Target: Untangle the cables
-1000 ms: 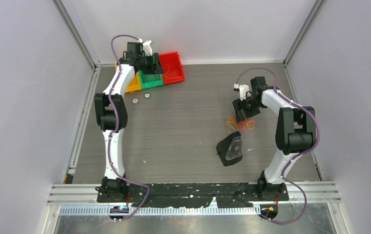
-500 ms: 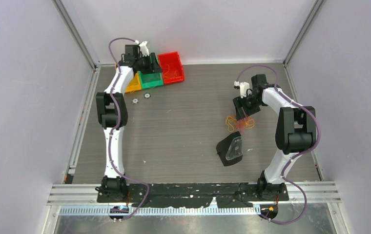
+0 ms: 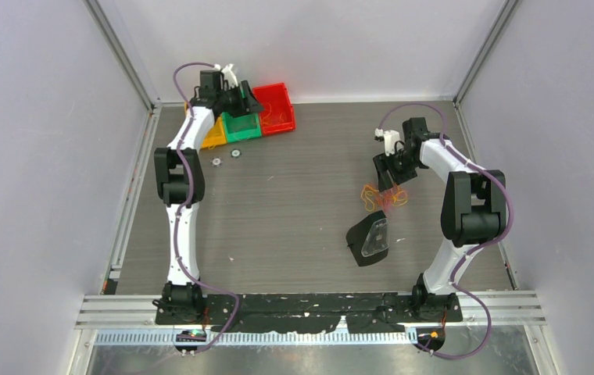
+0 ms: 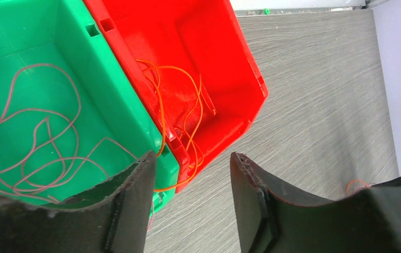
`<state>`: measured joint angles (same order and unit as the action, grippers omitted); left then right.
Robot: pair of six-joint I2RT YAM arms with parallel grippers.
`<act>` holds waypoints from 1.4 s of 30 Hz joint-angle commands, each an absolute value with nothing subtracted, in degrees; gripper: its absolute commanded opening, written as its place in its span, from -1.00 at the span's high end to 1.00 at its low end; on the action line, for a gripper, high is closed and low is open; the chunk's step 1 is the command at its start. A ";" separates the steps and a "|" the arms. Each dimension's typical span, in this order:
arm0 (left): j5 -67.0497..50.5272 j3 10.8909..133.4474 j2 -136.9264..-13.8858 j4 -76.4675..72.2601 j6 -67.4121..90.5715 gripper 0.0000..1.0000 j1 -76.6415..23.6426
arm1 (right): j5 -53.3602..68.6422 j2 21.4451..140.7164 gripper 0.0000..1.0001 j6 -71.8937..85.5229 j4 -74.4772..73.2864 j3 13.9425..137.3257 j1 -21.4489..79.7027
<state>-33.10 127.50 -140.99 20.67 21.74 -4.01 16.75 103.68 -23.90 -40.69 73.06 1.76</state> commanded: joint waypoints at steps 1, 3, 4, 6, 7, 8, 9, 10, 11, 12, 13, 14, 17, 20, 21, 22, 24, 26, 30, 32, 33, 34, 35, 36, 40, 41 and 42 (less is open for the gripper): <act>-33.86 127.26 -141.21 17.27 24.31 -0.16 -3.65 | 16.90 103.51 -0.27 -24.62 -40.95 75.17 1.82; -32.62 126.93 -141.04 17.31 24.62 -0.23 -3.62 | 17.08 103.43 -0.27 -24.54 -41.07 74.92 1.77; -31.83 126.89 -141.04 17.50 24.87 -0.28 -3.60 | 17.12 103.31 -0.27 -24.53 -41.06 74.86 1.76; -30.52 126.92 -141.12 17.92 25.68 -0.30 -3.63 | 17.06 103.28 -0.27 -24.60 -41.05 74.64 1.82; -30.66 126.73 -141.15 17.88 25.90 -0.28 -3.67 | 17.01 103.27 -0.27 -24.60 -41.11 74.58 1.83; -30.94 126.51 -141.14 17.90 26.33 -0.25 -3.69 | 16.98 103.27 -0.27 -24.65 -41.17 74.65 1.84; -31.18 125.98 -141.08 17.78 26.89 -0.22 -3.69 | 16.97 103.27 -0.27 -24.67 -41.21 74.72 1.80; -31.43 125.34 -141.07 17.61 27.68 -0.19 -3.69 | 16.96 103.21 -0.27 -24.78 -41.21 74.82 1.83; -31.95 124.73 -141.05 17.18 28.28 -0.16 -3.69 | 16.85 103.26 -0.27 -24.83 -41.31 74.90 1.80; -32.26 123.89 -140.92 17.03 29.08 -0.15 -3.74 | 16.82 103.26 -0.27 -24.93 -41.35 75.04 1.79; -32.65 123.44 -140.85 16.62 29.40 -0.15 -3.71 | 16.80 103.29 -0.27 -25.00 -41.43 75.05 1.82; -32.69 123.33 -140.86 16.46 29.55 -0.15 -3.74 | 16.75 103.28 -0.27 -25.02 -41.50 75.12 1.77; -32.07 123.48 -141.12 16.75 30.15 -0.21 -3.69 | 16.74 103.45 -0.27 -24.93 -41.49 75.16 1.80; -33.49 123.25 -140.87 15.72 29.72 0.09 -3.70 | 16.74 103.45 -0.27 -24.88 -41.48 75.19 1.82; -33.93 123.12 -140.58 15.35 29.69 0.17 -3.69 | 16.72 103.51 -0.27 -24.96 -41.53 75.21 1.80; -34.44 122.98 -140.31 14.78 29.85 0.22 -3.72 | 16.68 103.48 -0.27 -24.96 -41.50 75.14 1.82; -36.37 122.53 -139.71 12.86 30.15 0.27 -3.70 | 16.81 103.61 -0.26 -24.92 -41.50 75.00 1.82; -37.11 122.09 -139.00 10.88 31.09 0.29 -3.74 | 16.94 103.74 -0.27 -24.90 -41.49 74.94 1.81; -37.91 120.27 -137.07 7.26 32.40 0.34 -3.69 | 17.03 103.85 -0.26 -24.79 -41.49 74.91 1.78; -37.88 118.04 -135.77 5.00 32.77 0.35 -3.70 | 17.16 103.88 -0.26 -24.83 -41.51 74.72 1.78; -37.73 116.83 -135.02 3.77 32.92 0.36 -3.69 | 17.34 103.82 -0.26 -24.81 -41.49 74.71 1.81; -37.79 115.54 -134.32 2.00 33.19 0.36 -3.71 | 17.37 103.85 -0.26 -24.79 -41.49 74.60 1.82; -38.13 114.78 -133.89 0.68 33.31 0.39 -3.74 | 17.50 103.77 -0.26 -24.81 -41.44 74.52 1.79; -38.34 114.73 -133.75 0.37 33.23 0.42 -3.82 | 17.54 103.74 -0.26 -24.80 -41.43 74.35 1.77; -39.29 115.65 -134.37 -1.40 33.94 0.69 -4.04 | 17.59 103.72 -0.26 -24.73 -41.40 74.03 1.83; -39.51 115.40 -134.17 -2.30 34.47 0.73 -4.12 | 17.58 103.60 -0.26 -24.73 -41.44 74.02 1.78; -39.69 115.04 -133.94 -3.25 35.11 0.77 -4.17 | 17.58 103.61 -0.26 -24.76 -41.41 74.01 1.77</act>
